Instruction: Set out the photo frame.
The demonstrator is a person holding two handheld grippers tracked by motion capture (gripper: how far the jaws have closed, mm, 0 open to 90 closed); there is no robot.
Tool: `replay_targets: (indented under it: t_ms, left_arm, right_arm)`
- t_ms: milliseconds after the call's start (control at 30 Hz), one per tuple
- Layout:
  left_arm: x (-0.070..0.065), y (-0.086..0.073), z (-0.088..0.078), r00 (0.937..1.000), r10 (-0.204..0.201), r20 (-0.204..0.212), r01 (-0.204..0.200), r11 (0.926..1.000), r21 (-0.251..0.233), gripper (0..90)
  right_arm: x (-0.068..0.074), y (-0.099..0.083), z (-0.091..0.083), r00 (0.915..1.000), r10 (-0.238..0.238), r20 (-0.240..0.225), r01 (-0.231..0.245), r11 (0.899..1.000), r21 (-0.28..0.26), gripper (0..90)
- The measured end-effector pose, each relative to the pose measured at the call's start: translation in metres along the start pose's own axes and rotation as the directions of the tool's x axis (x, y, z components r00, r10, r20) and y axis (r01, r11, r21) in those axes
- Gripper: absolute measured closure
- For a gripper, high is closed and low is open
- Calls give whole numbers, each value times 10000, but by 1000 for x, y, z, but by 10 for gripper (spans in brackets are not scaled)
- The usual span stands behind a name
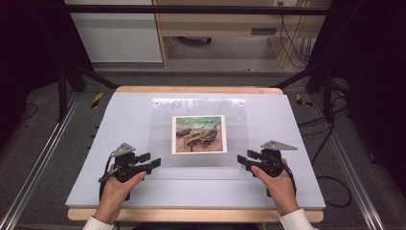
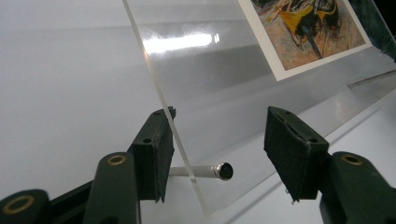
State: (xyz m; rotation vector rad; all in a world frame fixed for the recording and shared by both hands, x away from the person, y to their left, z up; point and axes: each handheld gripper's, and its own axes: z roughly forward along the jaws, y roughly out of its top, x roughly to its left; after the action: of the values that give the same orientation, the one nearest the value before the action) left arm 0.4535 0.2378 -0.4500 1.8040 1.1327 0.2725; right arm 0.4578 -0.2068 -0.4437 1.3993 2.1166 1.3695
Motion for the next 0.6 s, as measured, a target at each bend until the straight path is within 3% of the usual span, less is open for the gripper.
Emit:
replay_targets:
  t_ms: [200, 600]
  left_arm:
    - [-3, -2, -2, 9998, 182, -125, -181, 9998, 60, 439]
    - [-4, -5, -5, 9998, 149, -149, -149, 9999, -12, 475]
  right_arm:
    - [3, -3, -4, 9999, -49, 124, 49, 10000, -44, 501]
    - [5, -7, -8, 9997, -143, 219, 146, 9998, -108, 531]
